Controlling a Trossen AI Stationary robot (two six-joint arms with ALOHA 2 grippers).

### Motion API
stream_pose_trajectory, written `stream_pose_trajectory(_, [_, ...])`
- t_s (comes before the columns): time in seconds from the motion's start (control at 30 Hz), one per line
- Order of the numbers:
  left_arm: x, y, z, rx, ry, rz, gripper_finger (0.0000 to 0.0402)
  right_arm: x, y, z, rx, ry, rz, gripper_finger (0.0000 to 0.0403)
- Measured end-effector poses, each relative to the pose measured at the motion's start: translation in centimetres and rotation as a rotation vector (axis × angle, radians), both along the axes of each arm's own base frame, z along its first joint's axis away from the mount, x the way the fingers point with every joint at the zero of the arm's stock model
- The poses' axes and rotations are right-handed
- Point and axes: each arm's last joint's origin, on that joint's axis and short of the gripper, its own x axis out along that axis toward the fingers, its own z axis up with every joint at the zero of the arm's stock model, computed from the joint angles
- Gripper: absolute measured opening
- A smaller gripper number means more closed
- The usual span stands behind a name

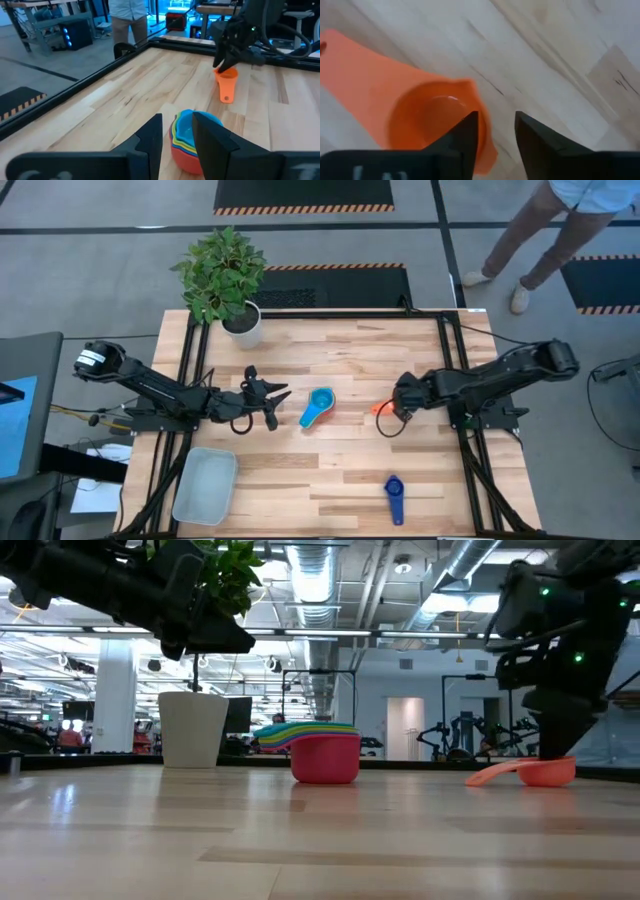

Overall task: Nest measuring cups in basket
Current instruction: Stack the orange measuring cup on the light blue measuring cup

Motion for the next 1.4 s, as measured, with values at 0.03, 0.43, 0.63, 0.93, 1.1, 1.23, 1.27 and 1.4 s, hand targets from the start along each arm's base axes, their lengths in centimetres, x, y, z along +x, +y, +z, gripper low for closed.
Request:
stream_pose_trajectory(0.03, [0.0, 0.0, 0.0, 0.000, 0.000, 0.000, 0.0095, 0.1, -0.1, -0.1, 0.003, 0.008, 0.013, 0.0143])
stream_pose_trajectory(0.43, [0.1, -0.2, 0.0, -0.015, 0.008, -0.067, 0.0095, 2.4, -0.2, 1.5, -0.050, 0.001, 0.340, 0.0019])
stream_pose_trajectory(0.63, [0.1, -0.4, -0.1, -0.013, 0.028, -0.142, 0.0095, 5.9, 0.4, 5.5, -0.079, -0.068, 0.604, 0.0012])
stream_pose_trajectory(0.93, [0.1, -0.4, -0.3, -0.013, 0.045, -0.163, 0.0095, 12.5, 0.8, 9.5, -0.141, -0.105, 0.893, 0.0009])
stream_pose_trajectory(1.1, [0.1, -0.4, -0.3, 0.004, 0.050, -0.158, 0.0095, 16.6, 0.2, 10.9, -0.147, -0.158, 1.027, 0.0011])
stream_pose_trajectory(1.23, [0.1, -0.4, -0.3, 0.017, 0.060, -0.164, 0.0095, 19.5, -0.6, 10.7, -0.143, -0.158, 1.112, 0.0011])
stream_pose_trajectory(1.27, [0.1, -0.4, -0.3, 0.017, 0.060, -0.164, 0.0095, 20.2, -0.8, 10.6, -0.140, -0.158, 1.127, 0.0010])
stream_pose_trajectory(1.4, [0.1, -0.4, -0.4, 0.017, 0.064, -0.164, 0.0095, 22.0, -1.6, 9.3, -0.133, -0.122, 1.148, 0.0013])
